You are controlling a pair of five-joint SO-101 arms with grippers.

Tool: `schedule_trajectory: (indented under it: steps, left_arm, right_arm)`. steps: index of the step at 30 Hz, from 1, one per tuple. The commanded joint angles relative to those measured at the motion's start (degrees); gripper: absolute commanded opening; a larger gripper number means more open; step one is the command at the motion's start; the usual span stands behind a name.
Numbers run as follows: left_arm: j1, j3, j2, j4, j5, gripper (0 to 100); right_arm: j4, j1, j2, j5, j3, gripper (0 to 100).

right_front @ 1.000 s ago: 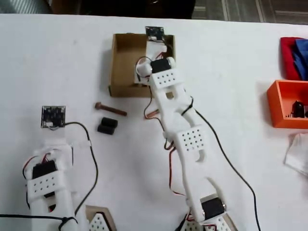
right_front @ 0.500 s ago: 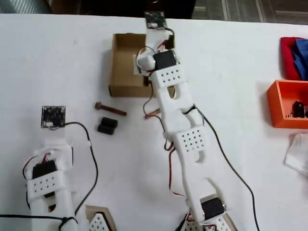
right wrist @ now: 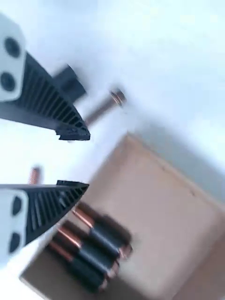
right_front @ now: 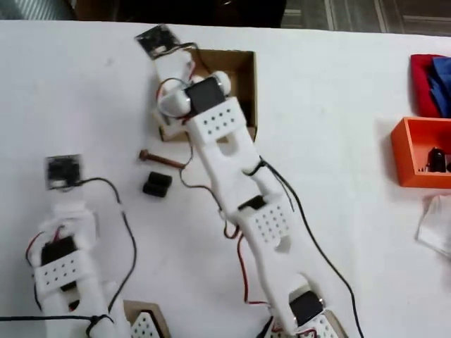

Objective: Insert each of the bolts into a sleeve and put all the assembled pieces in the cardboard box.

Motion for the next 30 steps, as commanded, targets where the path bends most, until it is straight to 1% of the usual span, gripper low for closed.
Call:
schedule_trajectory:
  steps: [1, 3, 5, 6, 10, 18, 22, 25, 30]
  left_arm:
    - [-9.8, -0.6, -0.8, -5.5, 6.9, 3]
    - [-14.2, -0.6, -0.8, -8.0, 9.8, 3]
    - [-16.3, -0.6, -0.8, -9.1, 12.4, 3]
    - [-16.5, -0.7, -0.8, -9.1, 13.2, 3]
    - [-16.4, -0.7, -0.7, -9.8, 14.2, 3]
    - [-16.3, -0.7, -0.8, -9.8, 14.1, 3]
    - [-14.1, -0.6, -0.6, -9.6, 14.0, 3]
    - [-13.6, -0.6, -0.6, -9.4, 14.0, 3]
    - [-13.6, -0.6, -0.8, -9.4, 14.0, 3]
  right_arm:
    - [1.4, -2.2, -10.9, 0.6, 15.0, 12.7]
    - [1.2, -3.2, -12.3, 0.7, 22.3, 12.7]
    - [0.1, -4.7, -12.3, 1.8, 27.3, 12.7]
    - [-0.8, -5.5, -11.8, 4.0, 29.4, 12.7]
    - [-4.6, -9.3, -8.4, 16.7, 32.9, 12.6]
    - [-12.9, -9.8, -3.4, 17.8, 32.8, 12.6]
    - [-16.1, -9.7, -1.7, 18.7, 32.8, 12.6]
    - [-16.9, -9.7, 0.0, 22.3, 32.8, 12.6]
    - [-17.0, -9.4, 2.7, 22.9, 32.8, 12.6]
